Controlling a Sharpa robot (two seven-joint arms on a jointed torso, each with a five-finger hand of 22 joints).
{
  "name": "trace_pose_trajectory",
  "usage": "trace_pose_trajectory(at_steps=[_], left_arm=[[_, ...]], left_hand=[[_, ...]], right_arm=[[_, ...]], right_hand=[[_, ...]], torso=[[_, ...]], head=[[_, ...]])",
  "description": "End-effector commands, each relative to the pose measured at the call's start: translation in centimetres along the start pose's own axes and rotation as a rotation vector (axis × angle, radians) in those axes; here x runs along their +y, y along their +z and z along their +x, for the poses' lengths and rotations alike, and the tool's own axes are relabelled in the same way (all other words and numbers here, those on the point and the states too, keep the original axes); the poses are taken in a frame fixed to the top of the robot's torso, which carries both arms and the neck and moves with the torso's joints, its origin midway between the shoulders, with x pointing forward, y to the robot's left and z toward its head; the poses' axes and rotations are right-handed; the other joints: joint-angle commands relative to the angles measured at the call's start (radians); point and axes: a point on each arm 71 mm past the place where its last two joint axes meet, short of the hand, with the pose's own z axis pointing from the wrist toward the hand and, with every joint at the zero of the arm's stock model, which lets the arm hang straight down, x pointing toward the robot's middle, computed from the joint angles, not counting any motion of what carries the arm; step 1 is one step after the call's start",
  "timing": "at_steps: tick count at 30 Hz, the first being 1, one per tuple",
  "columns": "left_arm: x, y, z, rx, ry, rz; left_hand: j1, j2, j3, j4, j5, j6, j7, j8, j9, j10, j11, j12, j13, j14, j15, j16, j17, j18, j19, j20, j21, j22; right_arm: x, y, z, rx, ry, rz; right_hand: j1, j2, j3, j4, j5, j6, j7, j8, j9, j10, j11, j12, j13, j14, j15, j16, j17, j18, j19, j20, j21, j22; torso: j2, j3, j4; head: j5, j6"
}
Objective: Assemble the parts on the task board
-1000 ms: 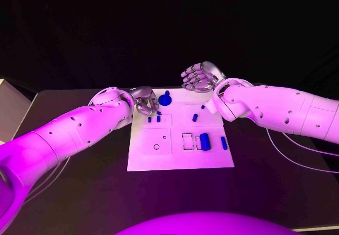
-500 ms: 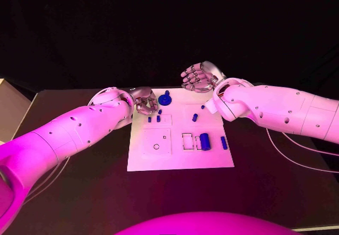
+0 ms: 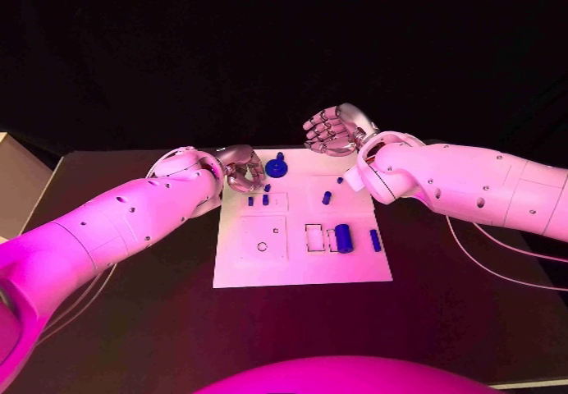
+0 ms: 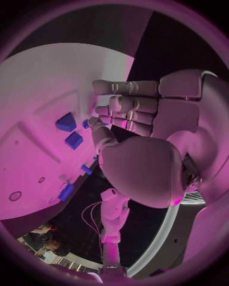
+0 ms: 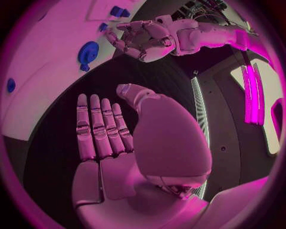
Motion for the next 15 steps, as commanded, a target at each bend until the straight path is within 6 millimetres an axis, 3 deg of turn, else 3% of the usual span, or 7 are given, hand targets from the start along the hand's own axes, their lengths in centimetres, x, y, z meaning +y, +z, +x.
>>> trace_pose_trajectory(at_steps=[1,4,15], left_arm=[[-0.38,-0.01,-0.37,-0.053,-0.022,0.035],[-0.53,-0.04,-0.45,-0.064,-0.032,0.047],[-0.73,0.21,-0.18,-0.036,-0.042,0.03]], left_hand=[[-0.004,-0.006,-0.006,0.0,-0.002,-0.015,0.005,-0.01,-0.003,-0.025,0.006,-0.003,0.001,-0.023,0.005,-0.01,-0.036,0.014,-0.023,0.005,-0.017,-0.026],[-0.001,-0.006,-0.007,0.001,-0.002,-0.015,0.012,-0.01,-0.002,-0.041,0.011,0.001,0.003,-0.056,0.01,-0.025,-0.09,0.015,-0.033,0.009,-0.024,-0.032],[-0.036,-0.01,-0.039,0.038,-0.002,0.008,0.016,0.004,0.006,-0.047,0.012,0.036,0.014,-0.071,0.015,-0.021,-0.112,0.016,-0.043,0.018,-0.042,-0.044]], right_arm=[[0.09,0.0,0.04,0.009,0.0,-0.012],[0.08,0.0,0.03,0.009,0.0,-0.012],[0.08,0.01,0.05,0.009,0.0,-0.012]], right_hand=[[-0.011,-0.003,0.006,0.001,0.005,0.006,0.051,-0.003,-0.001,0.005,-0.001,-0.005,0.0,0.007,0.002,-0.005,-0.001,0.013,-0.001,0.006,-0.002,-0.001],[-0.011,-0.003,0.006,0.001,0.005,0.006,0.051,-0.003,-0.001,0.005,-0.001,-0.005,0.0,0.007,0.002,-0.005,-0.001,0.013,-0.001,0.006,-0.002,-0.001],[-0.011,-0.002,0.007,0.0,0.005,0.006,0.051,-0.003,-0.001,0.006,-0.001,-0.006,0.0,0.007,0.002,-0.006,-0.001,0.013,-0.001,0.006,-0.002,-0.001]], torso=[[0.0,0.0003,0.0],[0.0,0.0005,-0.0005],[0.001,0.0012,-0.0005]], head=[[0.0,0.001],[-0.001,0.003],[-0.002,0.01]])
